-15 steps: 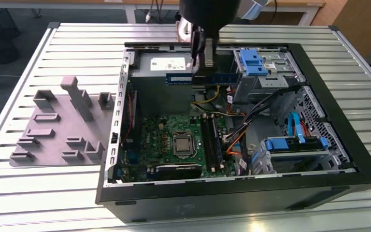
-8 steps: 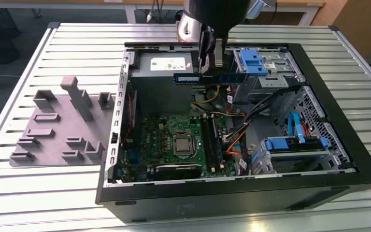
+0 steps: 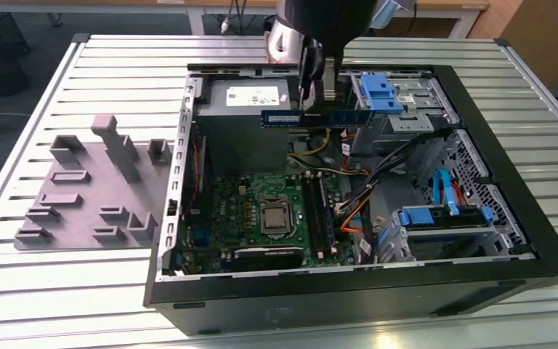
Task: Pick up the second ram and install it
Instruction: 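Insert the second ram into the second slot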
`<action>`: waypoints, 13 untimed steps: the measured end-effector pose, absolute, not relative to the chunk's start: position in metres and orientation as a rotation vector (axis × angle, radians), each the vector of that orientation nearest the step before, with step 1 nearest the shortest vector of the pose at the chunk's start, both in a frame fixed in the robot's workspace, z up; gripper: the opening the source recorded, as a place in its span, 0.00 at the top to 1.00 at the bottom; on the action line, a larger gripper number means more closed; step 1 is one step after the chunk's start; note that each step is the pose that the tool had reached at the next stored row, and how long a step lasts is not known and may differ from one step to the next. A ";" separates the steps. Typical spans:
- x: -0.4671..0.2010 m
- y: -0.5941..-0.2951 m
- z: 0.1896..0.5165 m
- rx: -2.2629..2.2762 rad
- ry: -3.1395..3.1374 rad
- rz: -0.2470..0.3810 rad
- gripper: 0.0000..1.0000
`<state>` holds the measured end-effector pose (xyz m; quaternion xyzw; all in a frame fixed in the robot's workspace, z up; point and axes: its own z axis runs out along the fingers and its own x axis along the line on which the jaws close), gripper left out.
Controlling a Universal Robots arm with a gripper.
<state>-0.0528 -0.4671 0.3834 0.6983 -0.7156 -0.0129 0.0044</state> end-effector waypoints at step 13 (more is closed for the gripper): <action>-0.053 -0.467 0.383 2.214 -2.216 -0.040 0.86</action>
